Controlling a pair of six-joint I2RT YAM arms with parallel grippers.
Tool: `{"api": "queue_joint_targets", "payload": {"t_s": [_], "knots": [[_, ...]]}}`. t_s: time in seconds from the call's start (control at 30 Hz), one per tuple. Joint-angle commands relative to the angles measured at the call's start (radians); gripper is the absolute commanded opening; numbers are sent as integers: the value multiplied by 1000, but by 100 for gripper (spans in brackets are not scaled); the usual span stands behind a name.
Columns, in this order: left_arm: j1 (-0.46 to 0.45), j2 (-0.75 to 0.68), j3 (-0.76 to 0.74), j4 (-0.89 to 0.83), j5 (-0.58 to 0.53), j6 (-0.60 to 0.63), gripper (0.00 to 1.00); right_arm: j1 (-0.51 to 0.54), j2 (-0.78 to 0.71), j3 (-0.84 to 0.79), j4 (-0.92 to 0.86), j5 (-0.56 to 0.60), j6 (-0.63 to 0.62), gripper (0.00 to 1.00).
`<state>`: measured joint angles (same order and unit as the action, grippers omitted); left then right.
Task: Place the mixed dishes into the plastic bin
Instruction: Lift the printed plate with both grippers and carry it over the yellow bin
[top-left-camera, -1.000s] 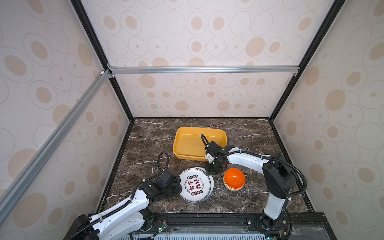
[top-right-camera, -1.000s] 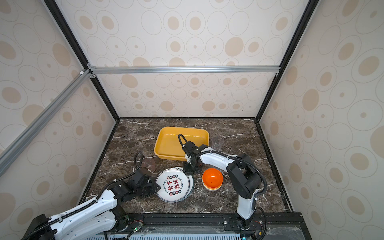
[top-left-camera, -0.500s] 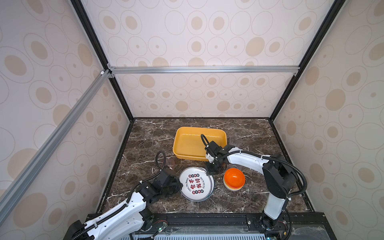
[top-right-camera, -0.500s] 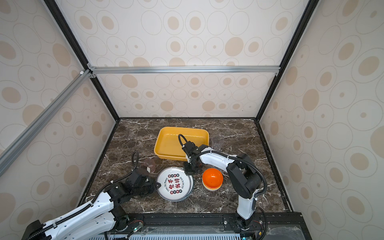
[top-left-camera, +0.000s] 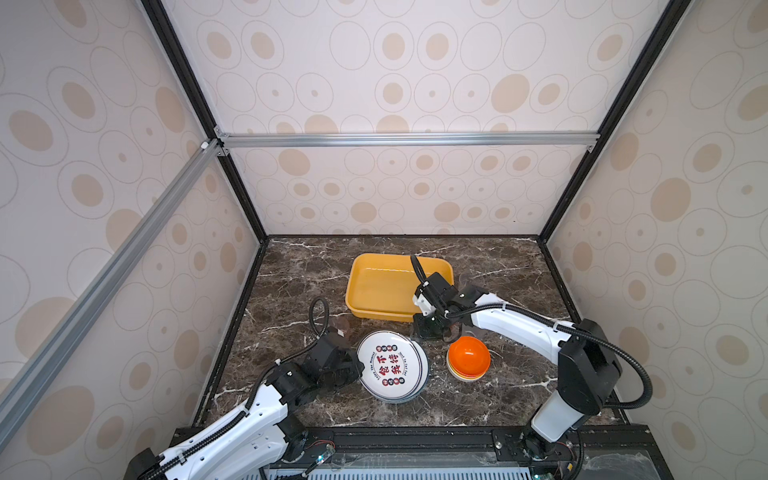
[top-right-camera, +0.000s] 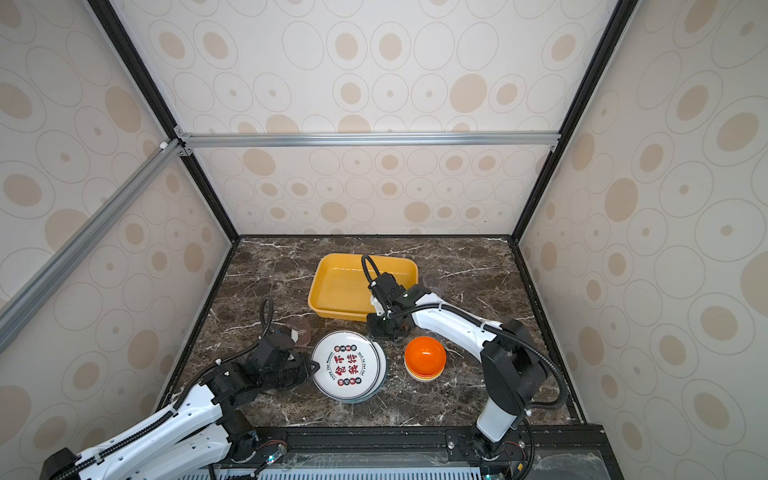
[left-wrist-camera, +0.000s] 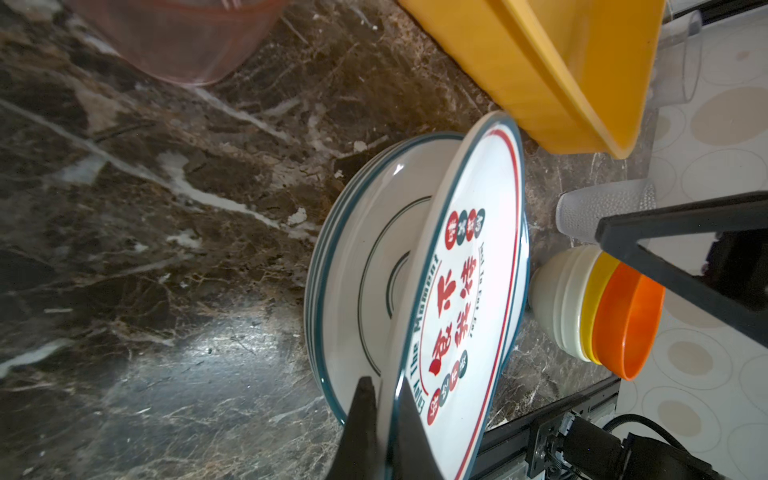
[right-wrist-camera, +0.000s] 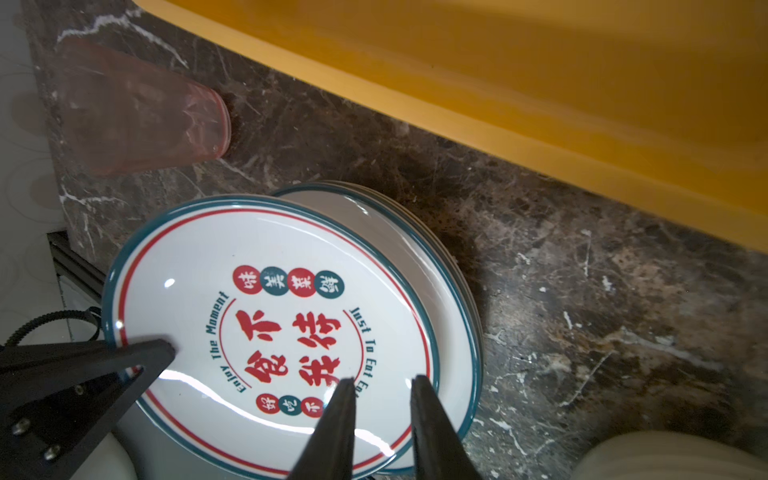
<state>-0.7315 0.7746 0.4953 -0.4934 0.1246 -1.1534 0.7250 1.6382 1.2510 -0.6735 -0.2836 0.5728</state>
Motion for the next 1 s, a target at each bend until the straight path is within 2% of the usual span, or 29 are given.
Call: {"api": "queue_joint_targets", "payload": {"t_s": [0.0, 0.27, 0.6, 0.77, 0.97], "knots": [[-8, -23, 86, 5, -13, 26, 0, -26, -63, 13, -26, 6, 11, 27], [-9, -23, 132, 11, -2, 27, 0, -80, -155, -19, -9, -25, 24, 29], [4, 22, 233, 74, -1, 50, 0, -182, -250, -101, 75, -128, 74, 36], [36, 84, 293, 90, 13, 85, 0, -214, -280, -130, 112, -145, 98, 38], [117, 135, 322, 166, 69, 104, 0, -263, -309, -171, 171, -166, 141, 42]]}}
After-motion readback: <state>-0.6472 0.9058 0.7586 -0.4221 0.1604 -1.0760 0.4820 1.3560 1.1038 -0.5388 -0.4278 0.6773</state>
